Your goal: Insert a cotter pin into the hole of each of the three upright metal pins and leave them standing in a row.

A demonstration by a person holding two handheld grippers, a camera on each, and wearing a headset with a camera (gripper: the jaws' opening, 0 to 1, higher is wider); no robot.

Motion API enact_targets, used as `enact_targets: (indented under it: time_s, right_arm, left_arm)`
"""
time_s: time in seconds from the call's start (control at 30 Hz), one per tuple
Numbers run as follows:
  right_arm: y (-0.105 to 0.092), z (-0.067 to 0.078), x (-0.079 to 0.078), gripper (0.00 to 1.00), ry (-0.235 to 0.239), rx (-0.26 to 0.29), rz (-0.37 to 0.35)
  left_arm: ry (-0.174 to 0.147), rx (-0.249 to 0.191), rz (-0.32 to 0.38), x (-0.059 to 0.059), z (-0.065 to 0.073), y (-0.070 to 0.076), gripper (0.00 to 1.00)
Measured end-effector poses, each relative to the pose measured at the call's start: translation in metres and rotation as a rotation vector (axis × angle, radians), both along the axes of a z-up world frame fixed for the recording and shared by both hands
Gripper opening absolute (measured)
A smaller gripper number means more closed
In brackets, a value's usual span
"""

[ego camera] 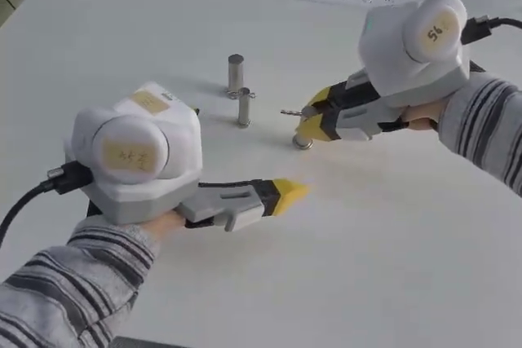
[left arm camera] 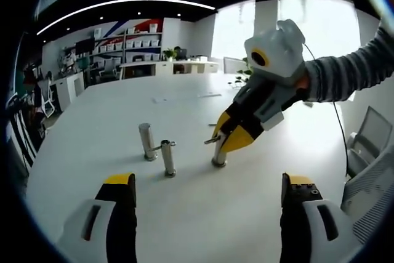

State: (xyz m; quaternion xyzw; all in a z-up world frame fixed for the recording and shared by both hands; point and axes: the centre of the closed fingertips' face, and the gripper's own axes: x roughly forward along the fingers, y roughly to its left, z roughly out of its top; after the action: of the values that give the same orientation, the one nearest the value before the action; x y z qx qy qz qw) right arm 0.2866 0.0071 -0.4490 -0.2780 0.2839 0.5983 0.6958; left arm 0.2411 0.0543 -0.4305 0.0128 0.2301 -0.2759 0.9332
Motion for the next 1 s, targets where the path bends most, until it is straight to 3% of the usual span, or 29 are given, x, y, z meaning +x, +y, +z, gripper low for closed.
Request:
enact_targets:
  time_s: [0.67, 1.0]
  right_arm:
    - [0.003, -0.002, 0.016, 0.08, 0.000, -0.024, 0.015]
    - [0.000, -0.005, 0.022, 0.09, 0.024, -0.032, 0.002]
  left_arm:
    - [0.015, -0.016, 0.037, 0.004, -0.002, 0.002, 0.99]
    - [0.024, -0.019, 0.035, 0.005, -0.004, 0.002, 0.99]
